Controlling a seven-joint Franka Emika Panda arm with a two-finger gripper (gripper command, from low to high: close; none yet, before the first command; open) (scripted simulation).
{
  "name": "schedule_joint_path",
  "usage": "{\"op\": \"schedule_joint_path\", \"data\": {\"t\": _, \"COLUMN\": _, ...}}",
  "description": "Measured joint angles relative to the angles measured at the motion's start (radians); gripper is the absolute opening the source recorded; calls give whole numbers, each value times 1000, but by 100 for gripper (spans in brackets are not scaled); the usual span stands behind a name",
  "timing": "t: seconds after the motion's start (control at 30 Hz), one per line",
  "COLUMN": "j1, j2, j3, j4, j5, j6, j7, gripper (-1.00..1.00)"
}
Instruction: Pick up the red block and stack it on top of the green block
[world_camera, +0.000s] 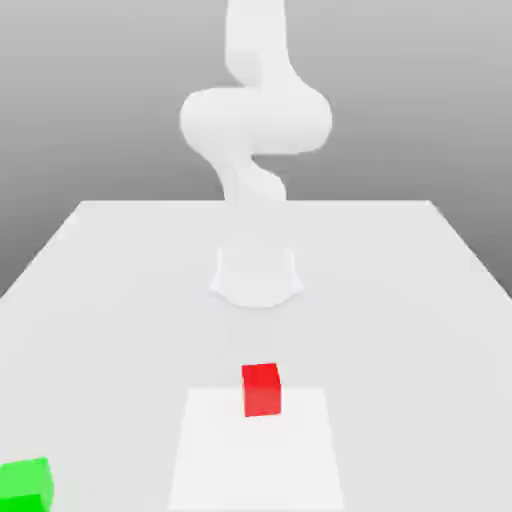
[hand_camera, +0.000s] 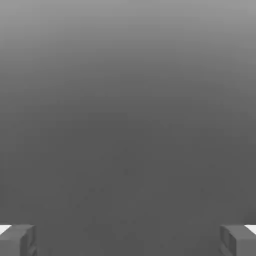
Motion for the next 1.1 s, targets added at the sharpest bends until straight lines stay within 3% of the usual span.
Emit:
{"op": "schedule_joint_path", "data": {"t": 0.53, "j1": 33, "j2": 521, "j3": -20, "j4": -514, "j5": -8, "j6": 407, "j7": -82, "gripper": 0}}
{"op": "schedule_joint_path", "data": {"t": 0.77, "j1": 26, "j2": 869, "j3": -6, "j4": -540, "j5": 9, "j6": 687, "j7": -107, "gripper": 0}}
{"op": "schedule_joint_path", "data": {"t": 0.8, "j1": 23, "j2": 903, "j3": -3, "j4": -536, "j5": 10, "j6": 716, "j7": -108, "gripper": -100}}
{"op": "schedule_joint_path", "data": {"t": 1.0, "j1": 21, "j2": 919, "j3": -1, "j4": -534, "j5": 7, "j6": 730, "j7": -105, "gripper": -100}}
{"op": "schedule_joint_path", "data": {"t": 1.1, "j1": 20, "j2": 857, "j3": -1, "j4": -543, "j5": 3, "j6": 677, "j7": -102, "gripper": -100}}
